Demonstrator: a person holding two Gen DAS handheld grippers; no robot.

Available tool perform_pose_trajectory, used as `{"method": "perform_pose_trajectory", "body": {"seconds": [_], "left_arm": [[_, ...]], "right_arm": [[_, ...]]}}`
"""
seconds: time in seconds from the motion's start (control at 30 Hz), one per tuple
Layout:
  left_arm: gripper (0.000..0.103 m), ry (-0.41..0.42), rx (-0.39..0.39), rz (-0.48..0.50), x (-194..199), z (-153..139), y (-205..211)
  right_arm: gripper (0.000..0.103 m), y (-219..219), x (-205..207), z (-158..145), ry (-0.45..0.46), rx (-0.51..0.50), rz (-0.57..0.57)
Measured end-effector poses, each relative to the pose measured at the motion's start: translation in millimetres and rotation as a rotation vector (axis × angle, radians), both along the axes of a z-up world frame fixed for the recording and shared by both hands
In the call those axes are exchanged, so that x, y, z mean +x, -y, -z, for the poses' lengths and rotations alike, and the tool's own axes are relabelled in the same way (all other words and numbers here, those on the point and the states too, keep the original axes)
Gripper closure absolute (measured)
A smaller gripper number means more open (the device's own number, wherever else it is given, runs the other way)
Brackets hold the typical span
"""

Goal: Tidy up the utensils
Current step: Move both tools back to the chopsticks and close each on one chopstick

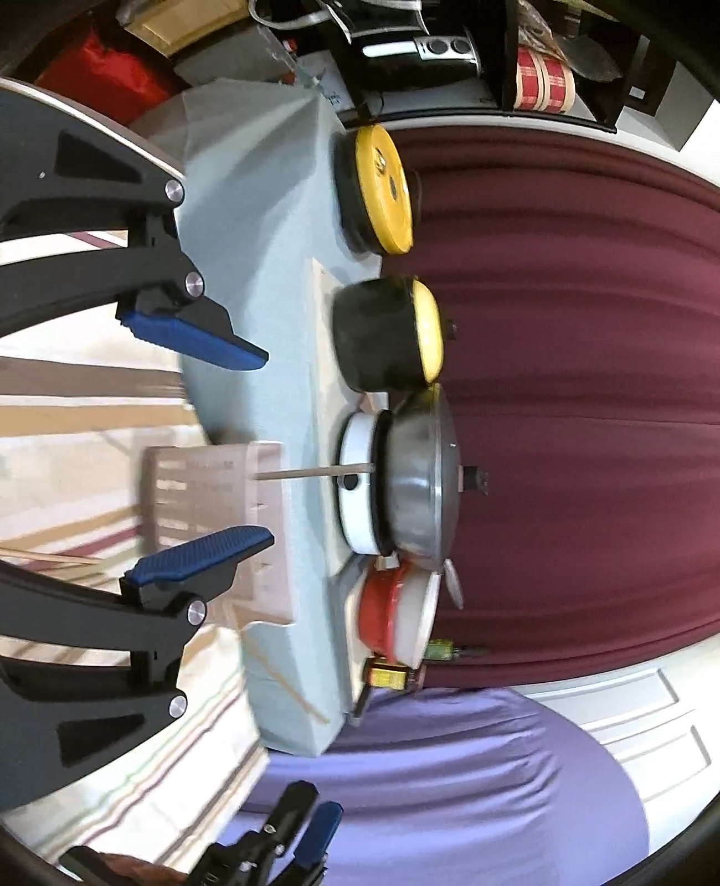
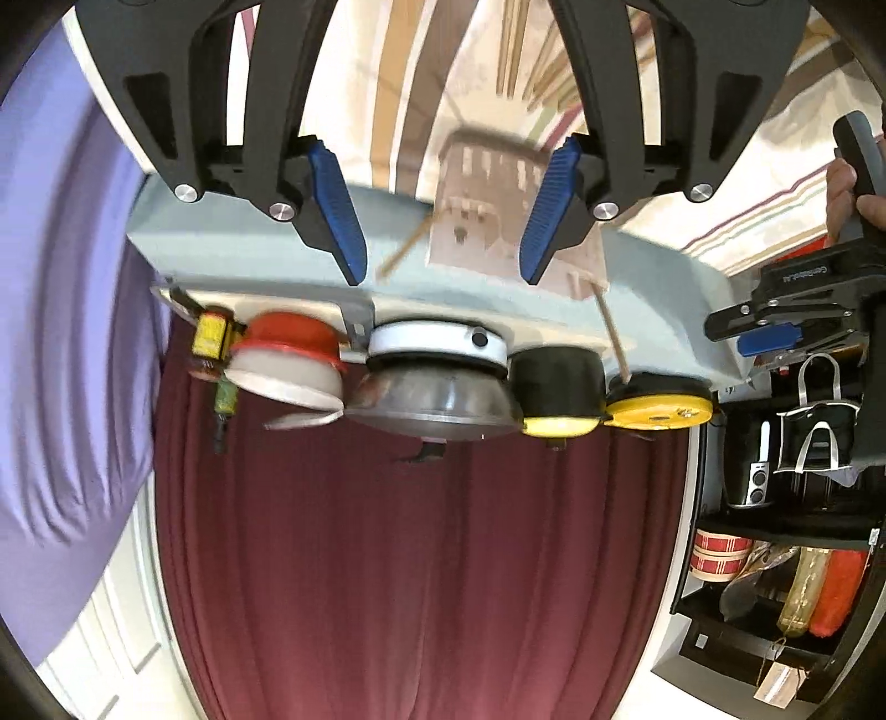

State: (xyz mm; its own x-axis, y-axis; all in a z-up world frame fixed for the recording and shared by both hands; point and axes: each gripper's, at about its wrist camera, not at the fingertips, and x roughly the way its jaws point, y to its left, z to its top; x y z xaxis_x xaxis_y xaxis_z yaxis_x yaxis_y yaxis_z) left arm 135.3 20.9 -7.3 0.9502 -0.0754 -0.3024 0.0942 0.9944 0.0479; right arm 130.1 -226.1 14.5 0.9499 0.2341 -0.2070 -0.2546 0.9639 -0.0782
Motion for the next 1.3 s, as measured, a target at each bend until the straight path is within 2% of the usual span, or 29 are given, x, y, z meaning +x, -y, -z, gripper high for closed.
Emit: {"method": "perform_pose_trajectory", "body": {"seconds": [0.43,0.5,0.63,0.77,0.9,1.3], "left_arm": [[0.045,-0.190,0.011,-0.068,-78.2,89.9,-8.5],[0.045,-0.214,0.014,-0.076,-85.3,99.7,-8.6],[0.045,-0.254,0.005,-0.076,-96.1,117.2,-6.7],[0.045,-0.272,0.005,-0.073,-104.2,130.7,-5.5],[0.045,-0.293,0.015,-0.076,-107.0,140.4,-4.7],[0.045,-0.311,0.013,-0.063,-112.9,150.8,-1.7]], "right_arm": [[0.060,27.7,-81.9,102.6,-0.212,-0.001,0.004],[0.065,28.5,-91.9,116.7,-0.242,-0.003,0.001],[0.069,26.6,-104.4,141.2,-0.291,0.001,-0.016],[0.072,20.1,-110.8,154.1,-0.308,-0.006,-0.038],[0.081,16.6,-111.1,166.9,-0.331,-0.024,-0.038],[0.082,14.2,-112.2,177.8,-0.358,-0.038,-0.040]]}}
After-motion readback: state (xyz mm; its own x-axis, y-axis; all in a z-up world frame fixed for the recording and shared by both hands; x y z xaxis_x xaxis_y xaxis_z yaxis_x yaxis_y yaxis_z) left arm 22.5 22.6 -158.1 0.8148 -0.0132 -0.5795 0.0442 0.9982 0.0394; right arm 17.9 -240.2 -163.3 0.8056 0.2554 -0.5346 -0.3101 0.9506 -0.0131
